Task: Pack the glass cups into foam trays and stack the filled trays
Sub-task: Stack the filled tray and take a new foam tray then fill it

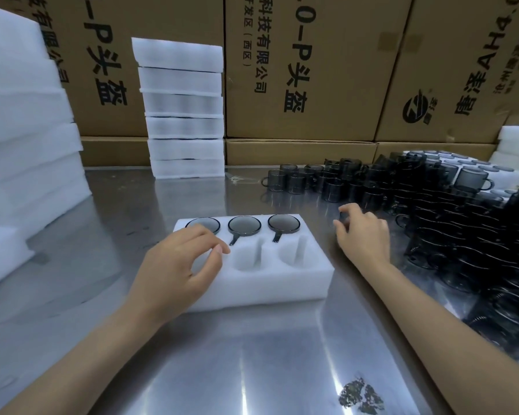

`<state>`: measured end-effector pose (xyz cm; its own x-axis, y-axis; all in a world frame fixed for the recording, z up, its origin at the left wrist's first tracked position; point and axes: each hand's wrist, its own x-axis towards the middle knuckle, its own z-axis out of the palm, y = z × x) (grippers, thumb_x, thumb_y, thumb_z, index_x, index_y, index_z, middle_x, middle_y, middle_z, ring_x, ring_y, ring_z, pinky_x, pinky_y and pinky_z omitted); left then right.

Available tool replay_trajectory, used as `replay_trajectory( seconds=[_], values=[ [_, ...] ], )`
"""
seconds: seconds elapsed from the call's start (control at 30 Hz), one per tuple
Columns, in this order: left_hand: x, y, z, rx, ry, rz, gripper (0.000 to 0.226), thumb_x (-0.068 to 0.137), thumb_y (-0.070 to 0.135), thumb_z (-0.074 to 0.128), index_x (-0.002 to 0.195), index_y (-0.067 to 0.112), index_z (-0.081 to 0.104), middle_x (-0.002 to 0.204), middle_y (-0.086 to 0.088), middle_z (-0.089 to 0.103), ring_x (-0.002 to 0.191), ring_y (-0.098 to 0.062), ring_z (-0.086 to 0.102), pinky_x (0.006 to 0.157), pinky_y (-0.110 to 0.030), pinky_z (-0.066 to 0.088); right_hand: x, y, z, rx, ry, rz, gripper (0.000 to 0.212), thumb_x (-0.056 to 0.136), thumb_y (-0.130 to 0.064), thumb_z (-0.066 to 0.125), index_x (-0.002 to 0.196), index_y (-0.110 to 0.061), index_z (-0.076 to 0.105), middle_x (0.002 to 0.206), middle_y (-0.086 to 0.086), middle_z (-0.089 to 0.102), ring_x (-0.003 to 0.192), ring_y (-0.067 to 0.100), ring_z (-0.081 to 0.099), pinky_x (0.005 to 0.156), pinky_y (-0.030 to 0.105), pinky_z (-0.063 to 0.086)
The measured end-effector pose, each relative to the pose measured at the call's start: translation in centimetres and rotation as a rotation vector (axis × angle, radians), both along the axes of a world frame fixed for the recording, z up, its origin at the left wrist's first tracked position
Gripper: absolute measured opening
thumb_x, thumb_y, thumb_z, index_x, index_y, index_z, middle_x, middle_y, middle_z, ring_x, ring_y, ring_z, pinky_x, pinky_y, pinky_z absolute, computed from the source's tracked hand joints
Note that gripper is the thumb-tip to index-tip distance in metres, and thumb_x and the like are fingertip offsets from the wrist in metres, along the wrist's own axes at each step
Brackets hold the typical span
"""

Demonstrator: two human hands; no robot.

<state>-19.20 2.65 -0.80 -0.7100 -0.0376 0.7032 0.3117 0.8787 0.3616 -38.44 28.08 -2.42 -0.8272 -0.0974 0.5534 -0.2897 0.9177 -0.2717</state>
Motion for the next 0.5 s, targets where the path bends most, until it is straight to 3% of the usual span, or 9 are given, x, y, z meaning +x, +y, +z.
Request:
replay_trajectory(
  seconds=[0.17, 0.3, 0.4, 0.5],
  values=[
    [0.0, 0.0, 0.0, 0.09, -0.001, -0.016, 0.036, 0.084, 0.041, 0.037, 0.08, 0.024, 0.068, 0.083, 0.02, 0.064, 0.082, -0.005, 0.058, 0.072, -0.033, 0.048, 3.0, -1.8, -0.2, -0.022, -0.023, 0.209, 0.032, 0.092, -0.026, 0.051, 0.124, -0.022, 0.051, 0.1, 0.0, 0.067, 0.104, 0.023, 0.05, 0.078, 0.035, 0.037],
    [-0.1, 0.0, 0.2, 0.39, -0.004, -0.117, 0.037, 0.082, 0.044, 0.04, 0.084, 0.022, 0.069, 0.083, 0.015, 0.066, 0.083, -0.004, 0.06, 0.074, -0.021, 0.045, 4.4, -2.4, 0.4, -0.116, -0.055, 0.261, 0.032, 0.093, -0.023, 0.051, 0.125, -0.027, 0.049, 0.096, -0.008, 0.06, 0.106, 0.014, 0.047, 0.069, 0.031, 0.035],
    [-0.4, 0.0, 0.1, 0.621, 0.007, -0.186, 0.033, 0.085, 0.039, 0.042, 0.091, 0.02, 0.068, 0.085, 0.012, 0.067, 0.082, -0.002, 0.059, 0.072, -0.012, 0.041, 5.8, -2.9, 2.3, -0.356, 0.136, 0.291, 0.032, 0.092, -0.017, 0.057, 0.123, -0.023, 0.052, 0.092, -0.012, 0.057, 0.102, 0.007, 0.045, 0.071, 0.024, 0.032],
    [-0.7, -0.2, 0.1, 0.794, 0.036, -0.2, 0.032, 0.088, 0.032, 0.037, 0.094, 0.022, 0.067, 0.087, 0.006, 0.066, 0.084, -0.009, 0.058, 0.075, -0.018, 0.041, 8.1, -4.0, 4.7, -0.526, 0.31, 0.397, 0.032, 0.089, -0.012, 0.061, 0.12, -0.018, 0.057, 0.099, -0.004, 0.064, 0.1, -0.004, 0.041, 0.08, 0.007, 0.03]
  ],
)
